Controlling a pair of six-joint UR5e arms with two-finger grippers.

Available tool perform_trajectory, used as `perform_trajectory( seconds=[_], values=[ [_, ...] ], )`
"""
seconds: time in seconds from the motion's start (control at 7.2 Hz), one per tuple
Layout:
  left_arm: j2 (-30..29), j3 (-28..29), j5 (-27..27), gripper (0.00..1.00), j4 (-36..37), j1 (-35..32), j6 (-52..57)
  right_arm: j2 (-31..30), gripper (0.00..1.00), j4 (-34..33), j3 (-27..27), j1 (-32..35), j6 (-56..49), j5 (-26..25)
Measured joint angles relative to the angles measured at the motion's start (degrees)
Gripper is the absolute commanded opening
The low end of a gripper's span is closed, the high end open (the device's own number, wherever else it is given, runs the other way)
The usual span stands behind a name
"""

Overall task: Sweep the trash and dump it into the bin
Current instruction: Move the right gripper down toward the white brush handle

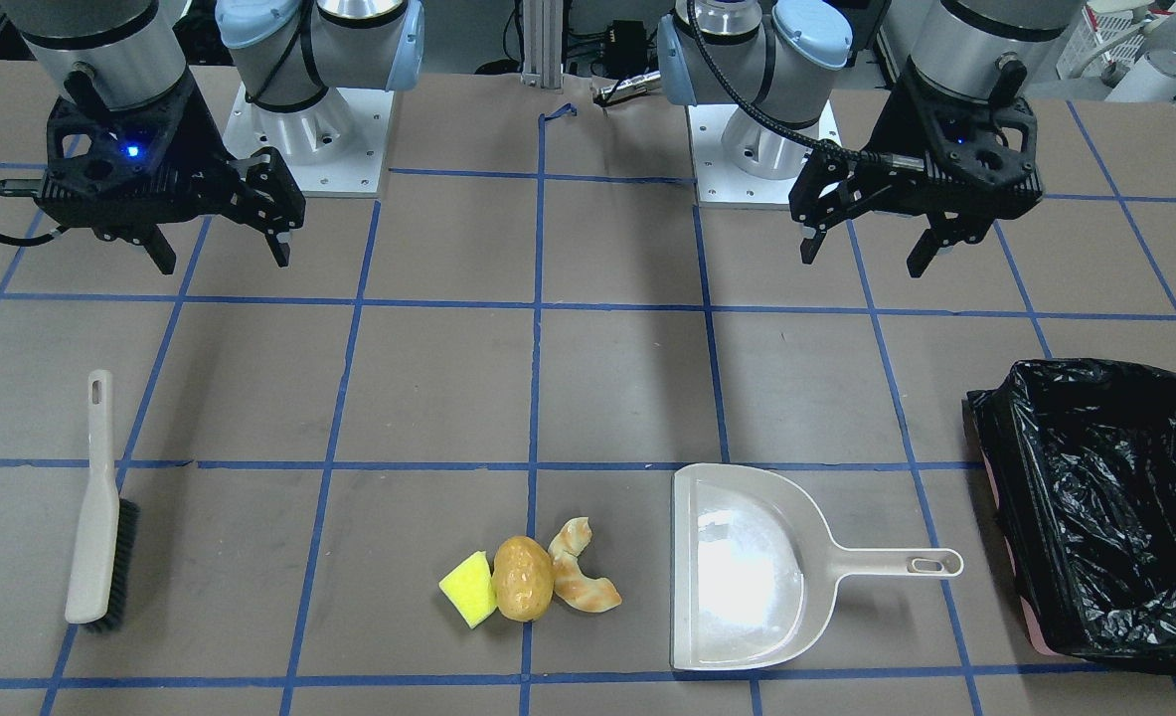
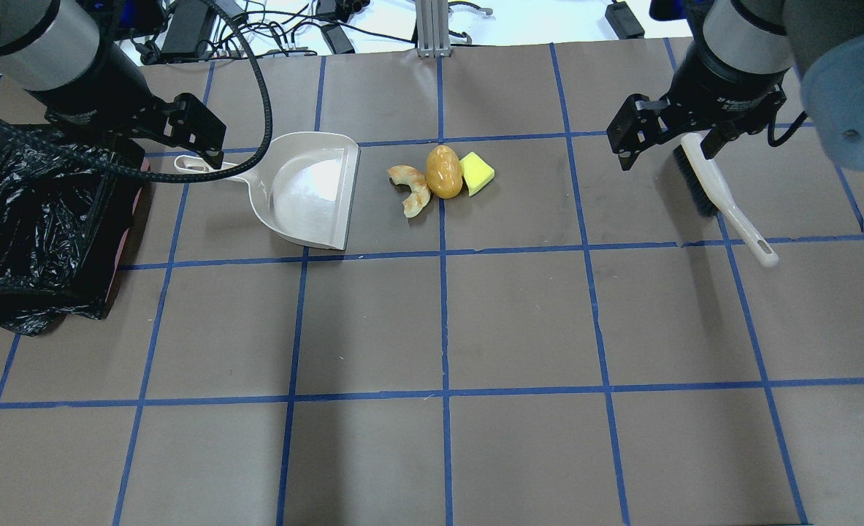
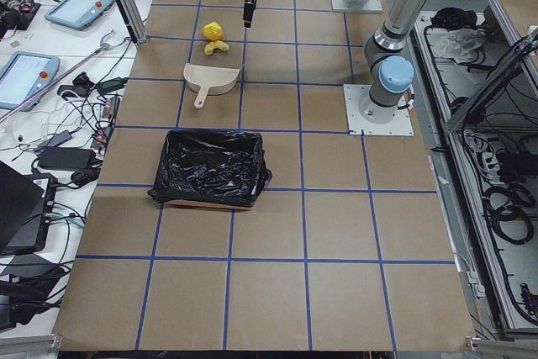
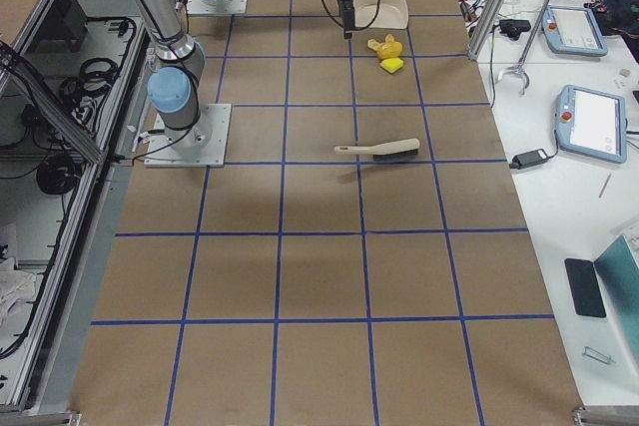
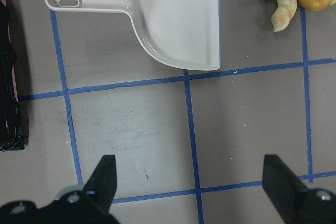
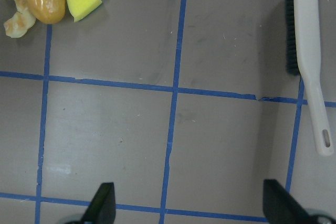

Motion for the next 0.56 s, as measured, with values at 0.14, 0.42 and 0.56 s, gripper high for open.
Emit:
perform_trajectory(
  seconds=[0.14,0.42,0.56],
  values=[
    [0.2,0.0,0.0,1.00,0.0,0.1,0.0,0.0,1.00,0.1,0.0,0.0,0.0,0.0],
    [-1.0,0.0,0.8,1.00,0.7,0.4,-0.4,0.0,1.00,0.3,0.0,0.0,0.0,0.0],
    [-1.8,0.0,1.6,1.00,1.6,0.5,-0.7,-0.1,1.00,0.3,0.0,0.0,0.1,0.0]
  ],
)
